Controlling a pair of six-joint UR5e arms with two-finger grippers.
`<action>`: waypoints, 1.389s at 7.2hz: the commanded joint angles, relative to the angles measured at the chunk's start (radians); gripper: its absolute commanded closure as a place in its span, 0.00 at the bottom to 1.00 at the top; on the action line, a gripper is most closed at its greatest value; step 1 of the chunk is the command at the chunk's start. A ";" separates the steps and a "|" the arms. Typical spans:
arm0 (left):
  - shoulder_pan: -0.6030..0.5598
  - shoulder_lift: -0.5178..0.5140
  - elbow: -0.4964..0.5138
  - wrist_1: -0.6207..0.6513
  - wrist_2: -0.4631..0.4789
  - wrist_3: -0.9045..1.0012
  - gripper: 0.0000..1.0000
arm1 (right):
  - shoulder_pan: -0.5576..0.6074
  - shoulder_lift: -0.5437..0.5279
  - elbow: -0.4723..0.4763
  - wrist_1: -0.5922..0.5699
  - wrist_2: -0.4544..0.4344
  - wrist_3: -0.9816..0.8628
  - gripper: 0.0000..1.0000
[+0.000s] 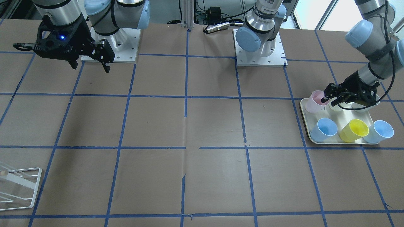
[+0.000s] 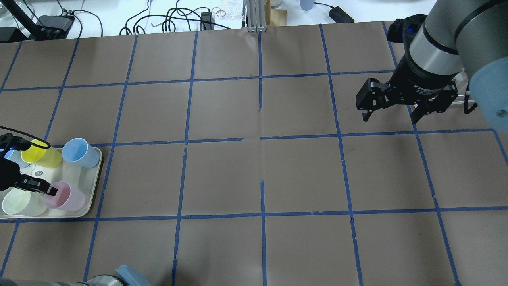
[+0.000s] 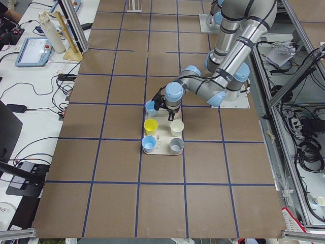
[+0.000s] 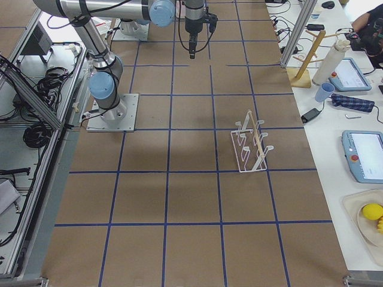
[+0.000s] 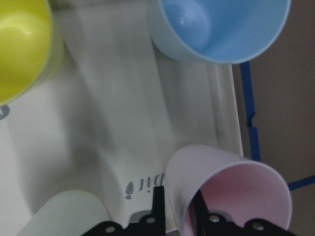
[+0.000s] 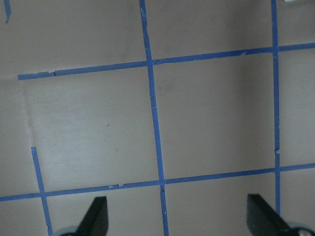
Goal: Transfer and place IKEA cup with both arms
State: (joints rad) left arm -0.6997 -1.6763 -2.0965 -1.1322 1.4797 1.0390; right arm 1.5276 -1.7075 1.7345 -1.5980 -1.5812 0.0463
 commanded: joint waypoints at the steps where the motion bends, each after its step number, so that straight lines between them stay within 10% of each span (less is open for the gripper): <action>1: -0.042 0.055 0.076 -0.100 -0.010 -0.069 0.03 | -0.001 0.000 -0.009 0.001 0.006 -0.006 0.00; 7: -0.713 0.168 0.433 -0.400 0.028 -0.924 0.00 | -0.001 -0.012 -0.010 0.010 0.004 -0.005 0.00; 10: -0.934 0.200 0.524 -0.521 0.115 -1.059 0.00 | -0.001 -0.024 -0.009 0.012 0.009 -0.005 0.00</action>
State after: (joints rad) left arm -1.5760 -1.4921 -1.5984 -1.6104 1.5451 0.0162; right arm 1.5263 -1.7233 1.7244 -1.5868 -1.5745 0.0404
